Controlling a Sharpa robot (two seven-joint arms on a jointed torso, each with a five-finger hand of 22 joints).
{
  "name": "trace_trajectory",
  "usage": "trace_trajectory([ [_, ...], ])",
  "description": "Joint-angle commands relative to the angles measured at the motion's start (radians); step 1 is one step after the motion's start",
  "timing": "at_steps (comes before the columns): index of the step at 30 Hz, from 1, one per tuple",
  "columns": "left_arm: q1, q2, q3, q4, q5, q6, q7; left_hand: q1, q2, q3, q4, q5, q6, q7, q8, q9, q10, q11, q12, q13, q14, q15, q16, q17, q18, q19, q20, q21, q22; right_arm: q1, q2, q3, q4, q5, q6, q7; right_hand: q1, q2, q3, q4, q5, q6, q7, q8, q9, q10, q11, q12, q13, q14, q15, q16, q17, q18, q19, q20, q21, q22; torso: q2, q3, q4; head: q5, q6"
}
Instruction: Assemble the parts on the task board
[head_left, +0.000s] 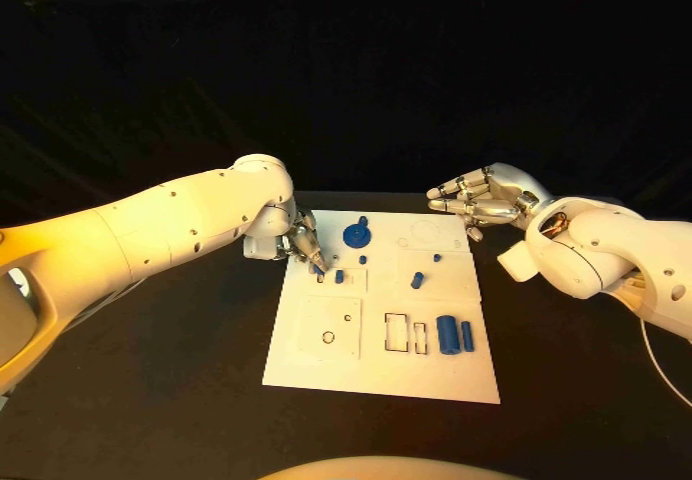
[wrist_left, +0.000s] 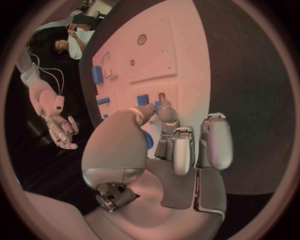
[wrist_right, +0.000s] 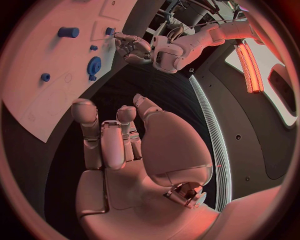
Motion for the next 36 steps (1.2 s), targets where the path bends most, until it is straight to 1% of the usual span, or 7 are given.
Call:
trace_trajectory([
  [1, 0.001, 0.003, -0.001, 0.009, -0.096, 0.01, 0.024, 0.002, 0.011, 0.102, -0.115, -0.001, -0.003, -0.003, -0.004, 0.0, 0.004, 0.003, 0.006, 0.006, 0.107, 0.007, 0.002, 0.263, -0.002, 0.044, 0.006, 0.004, 0.163, -0.001, 0.002, 0.0, 0.001, -0.003, 0.016, 0.003, -0.003, 0.0, 0.001, 0.007, 0.006, -0.008, -0.002, -0.005, 0.0, -0.009, -0.001, -0.003, -0.001, 0.04, -0.003, -0.003, -0.001, 0.011, -0.003, -0.002, -0.007, -0.001, -0.001, 0.0005, 0.0018, 0.0, -0.002],
  [6, 0.001, -0.001, -0.003, 0.027, -0.119, 0.019, 0.03, 0.003, 0.009, 0.096, -0.12, -0.001, -0.001, -0.004, -0.003, 0.001, 0.008, 0.002, 0.011, 0.011, 0.107, 0.006, 0.002, 0.263, -0.003, 0.044, 0.005, 0.007, 0.164, -0.001, 0.002, 0.0, 0.0, -0.003, 0.016, 0.003, -0.003, 0.0, 0.001, 0.007, 0.006, -0.008, -0.002, -0.005, 0.0, -0.009, -0.001, -0.003, -0.001, 0.04, -0.003, -0.003, -0.001, 0.011, -0.003, -0.002, -0.007, -0.001, -0.001, -0.0003, 0.0014, 0.003, -0.004],
  [14, 0.0, -0.005, -0.005, 0.042, -0.128, 0.043, 0.034, 0.005, 0.008, 0.091, -0.126, -0.001, 0.0, -0.005, -0.002, 0.002, 0.011, 0.001, 0.014, 0.014, 0.107, 0.005, 0.002, 0.263, -0.004, 0.045, 0.004, 0.009, 0.166, -0.001, 0.003, 0.0, 0.0, -0.003, 0.017, 0.003, -0.003, 0.0, 0.001, 0.007, 0.006, -0.008, -0.002, -0.005, 0.0, -0.009, -0.001, -0.003, -0.001, 0.04, -0.003, -0.003, -0.001, 0.011, -0.003, -0.002, -0.007, -0.001, -0.001, -0.0004, 0.0018, 0.005, -0.005],
  [22, 0.0, -0.006, -0.007, 0.051, -0.1, 0.032, 0.037, 0.002, 0.009, 0.085, -0.125, -0.001, 0.004, -0.006, -0.001, 0.003, 0.013, 0.0, 0.016, 0.015, 0.107, 0.005, 0.002, 0.263, -0.004, 0.045, 0.004, 0.01, 0.167, -0.002, 0.004, 0.0, 0.0, -0.003, 0.017, 0.004, -0.003, 0.0, 0.001, 0.007, 0.006, -0.008, -0.002, -0.005, 0.0, -0.009, -0.001, -0.003, -0.001, 0.04, -0.003, -0.003, -0.001, 0.011, -0.003, -0.002, -0.007, -0.001, 0.0, 0.0002, 0.0012, 0.007, -0.004],
  [31, -0.003, -0.002, -0.011, 0.048, -0.099, 0.027, 0.028, 0.0, 0.011, 0.083, -0.124, -0.001, 0.005, -0.006, 0.0, 0.003, 0.014, 0.0, 0.016, 0.015, 0.107, 0.005, 0.002, 0.263, -0.004, 0.045, 0.003, 0.01, 0.167, -0.002, 0.005, 0.0, 0.0, -0.003, 0.017, 0.004, -0.003, 0.0, 0.001, 0.007, 0.006, -0.008, -0.002, -0.005, 0.0, -0.009, -0.001, -0.003, -0.001, 0.04, -0.003, -0.003, -0.001, 0.011, -0.003, -0.002, -0.007, -0.001, 0.0, 0.0006, 0.0008, 0.007, -0.007],
  [32, -0.004, -0.001, -0.011, 0.047, -0.099, 0.028, 0.027, 0.0, 0.011, 0.083, -0.124, -0.001, 0.005, -0.006, 0.0, 0.003, 0.014, 0.0, 0.016, 0.015, 0.107, 0.005, 0.002, 0.263, -0.004, 0.045, 0.003, 0.01, 0.167, -0.002, 0.004, 0.0, 0.0, -0.003, 0.017, 0.004, -0.003, 0.0, 0.001, 0.007, 0.006, -0.008, -0.002, -0.005, 0.0, -0.009, -0.001, -0.003, -0.001, 0.04, -0.003, -0.003, -0.001, 0.011, -0.003, -0.002, -0.007, -0.001, 0.0, 0.0001, 0.0007, 0.007, -0.007],
  [36, -0.006, 0.001, -0.013, 0.044, -0.099, 0.039, 0.023, -0.001, 0.012, 0.082, -0.123, -0.001, 0.005, -0.006, 0.0, 0.003, 0.014, 0.0, 0.015, 0.014, 0.107, 0.005, 0.002, 0.263, -0.004, 0.045, 0.003, 0.01, 0.167, -0.002, 0.004, 0.0, 0.0, -0.003, 0.018, 0.004, -0.003, 0.0, 0.001, 0.007, 0.006, -0.008, -0.002, -0.005, 0.0, -0.009, -0.001, -0.003, -0.001, 0.04, -0.003, -0.003, -0.001, 0.011, -0.003, -0.002, -0.007, -0.001, -0.001, 0.0005, 0.0008, 0.008, -0.01],
])
